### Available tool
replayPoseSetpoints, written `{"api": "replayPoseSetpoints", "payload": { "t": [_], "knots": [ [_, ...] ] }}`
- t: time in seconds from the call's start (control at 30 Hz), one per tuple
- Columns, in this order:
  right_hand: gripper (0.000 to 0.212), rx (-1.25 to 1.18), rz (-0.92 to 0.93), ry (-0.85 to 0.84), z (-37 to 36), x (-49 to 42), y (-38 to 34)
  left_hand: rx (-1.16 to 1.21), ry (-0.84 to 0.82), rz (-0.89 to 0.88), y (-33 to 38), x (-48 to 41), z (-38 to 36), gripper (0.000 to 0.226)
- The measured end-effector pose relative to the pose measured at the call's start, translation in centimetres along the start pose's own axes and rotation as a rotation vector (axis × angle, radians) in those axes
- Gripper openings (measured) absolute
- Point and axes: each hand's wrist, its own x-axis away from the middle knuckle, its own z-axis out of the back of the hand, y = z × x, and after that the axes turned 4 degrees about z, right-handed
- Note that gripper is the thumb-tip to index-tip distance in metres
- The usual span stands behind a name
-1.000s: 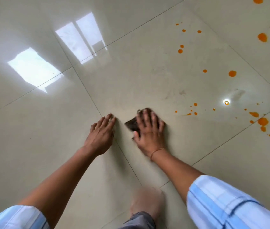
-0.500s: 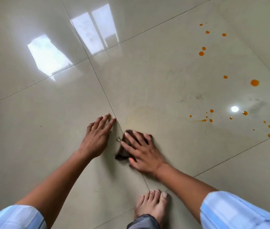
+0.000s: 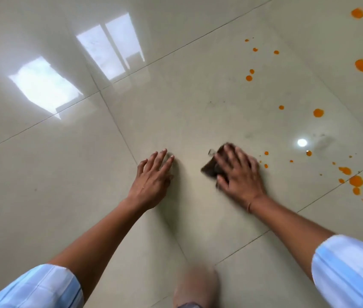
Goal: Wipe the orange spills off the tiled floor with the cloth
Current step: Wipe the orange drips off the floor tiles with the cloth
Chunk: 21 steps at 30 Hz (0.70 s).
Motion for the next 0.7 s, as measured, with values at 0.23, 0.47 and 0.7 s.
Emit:
{"api": "replayPoseSetpoints", "payload": {
  "t": [0.23,0.47,0.7],
  "knots": [
    [0.066,-0.026,-0.341,0.055,0.4,2.8,3.6,-0.015,-0.029,-0.234,8.1,-6.4,0.0,0.06],
    [0.068,-0.052,-0.661,0.108,1.5,-1.1,6.9,-0.04,-0.03,-0.347,11.6,-10.8,-0.3,0.061],
    [0.067,-0.021,-0.512,0.03,1.2,7.9,10.1,-0.02,-0.006,-0.415,13.7,-12.6,-0.5,0.058]
  ]
}}
